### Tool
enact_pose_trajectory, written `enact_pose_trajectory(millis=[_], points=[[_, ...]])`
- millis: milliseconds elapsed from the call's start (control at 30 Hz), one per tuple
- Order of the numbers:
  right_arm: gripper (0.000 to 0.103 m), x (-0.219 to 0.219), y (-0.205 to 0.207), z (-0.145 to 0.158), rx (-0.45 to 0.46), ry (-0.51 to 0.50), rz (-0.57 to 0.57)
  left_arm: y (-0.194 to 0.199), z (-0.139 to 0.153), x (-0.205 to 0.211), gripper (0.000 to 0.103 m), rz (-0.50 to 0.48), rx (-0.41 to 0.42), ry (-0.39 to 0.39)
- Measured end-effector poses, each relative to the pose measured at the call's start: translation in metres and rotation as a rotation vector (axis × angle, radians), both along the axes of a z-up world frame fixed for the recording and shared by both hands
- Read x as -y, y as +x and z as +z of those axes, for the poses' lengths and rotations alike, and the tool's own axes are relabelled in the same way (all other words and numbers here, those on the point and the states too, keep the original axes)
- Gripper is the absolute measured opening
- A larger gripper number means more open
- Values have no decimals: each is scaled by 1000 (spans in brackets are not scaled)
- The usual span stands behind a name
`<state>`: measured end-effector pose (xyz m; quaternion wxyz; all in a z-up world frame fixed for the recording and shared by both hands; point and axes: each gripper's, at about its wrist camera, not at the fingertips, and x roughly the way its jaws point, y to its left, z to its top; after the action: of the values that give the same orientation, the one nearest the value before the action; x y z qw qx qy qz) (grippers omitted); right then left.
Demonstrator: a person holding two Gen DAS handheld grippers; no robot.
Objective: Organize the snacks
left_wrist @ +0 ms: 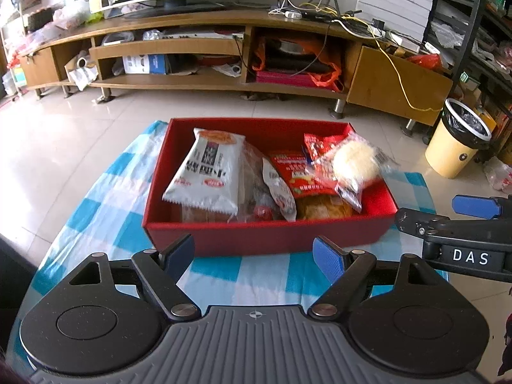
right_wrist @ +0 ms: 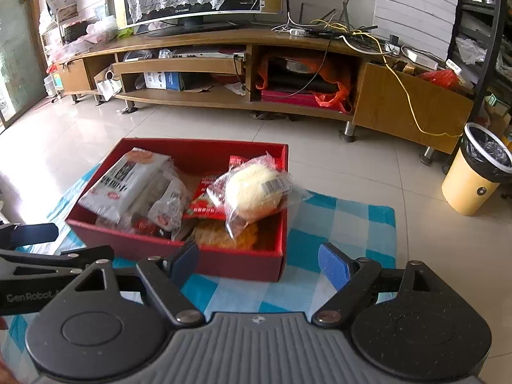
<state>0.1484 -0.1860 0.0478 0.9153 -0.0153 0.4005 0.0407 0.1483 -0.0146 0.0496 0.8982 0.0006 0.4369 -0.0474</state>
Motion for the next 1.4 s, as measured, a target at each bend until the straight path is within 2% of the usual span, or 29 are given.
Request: enact_pose_trajectory(millis=[367,767,1400], points=[[83,2,-47,-2,-2,11,-14,-37,-1,-5,86,0,-10,-9],[83,-2,-89,-3,2,33,-15,-74,-3,-4,90,-21,-14,-16],[83,-8,-117,-7,4,35,-5,-101,-8,-5,93,-29,-24,-6]])
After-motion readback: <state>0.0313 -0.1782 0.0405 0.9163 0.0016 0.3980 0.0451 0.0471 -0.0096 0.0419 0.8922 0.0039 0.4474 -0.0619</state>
